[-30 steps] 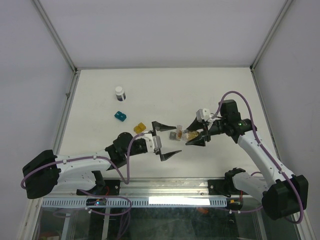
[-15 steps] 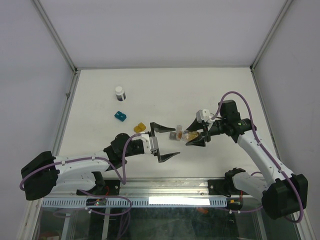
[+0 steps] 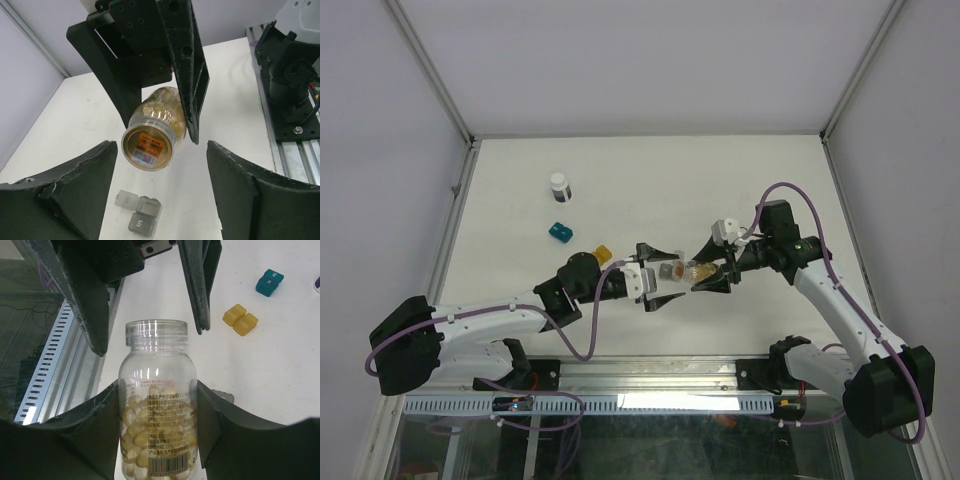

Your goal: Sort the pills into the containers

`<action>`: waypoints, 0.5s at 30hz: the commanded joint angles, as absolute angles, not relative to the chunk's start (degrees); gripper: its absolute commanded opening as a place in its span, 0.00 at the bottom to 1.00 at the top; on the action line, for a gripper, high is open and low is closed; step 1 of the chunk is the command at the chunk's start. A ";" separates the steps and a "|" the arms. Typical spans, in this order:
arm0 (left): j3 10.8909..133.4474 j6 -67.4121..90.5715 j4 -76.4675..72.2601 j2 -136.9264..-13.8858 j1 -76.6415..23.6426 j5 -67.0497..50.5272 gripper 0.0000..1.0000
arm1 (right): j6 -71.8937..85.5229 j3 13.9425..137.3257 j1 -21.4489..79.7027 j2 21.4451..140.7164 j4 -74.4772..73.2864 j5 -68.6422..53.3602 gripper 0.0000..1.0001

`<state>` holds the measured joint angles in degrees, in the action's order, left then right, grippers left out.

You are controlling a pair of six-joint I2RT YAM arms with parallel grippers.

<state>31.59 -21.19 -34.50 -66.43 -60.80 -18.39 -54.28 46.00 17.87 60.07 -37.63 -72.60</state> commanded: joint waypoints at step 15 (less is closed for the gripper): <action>35.82 -16.47 -35.93 -68.62 -56.30 -25.88 0.54 | -55.99 47.02 17.95 60.12 -37.14 -75.43 0.00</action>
<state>33.56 -18.61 -32.58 -68.16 -57.19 -22.35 -54.61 46.00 17.87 60.31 -37.65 -72.93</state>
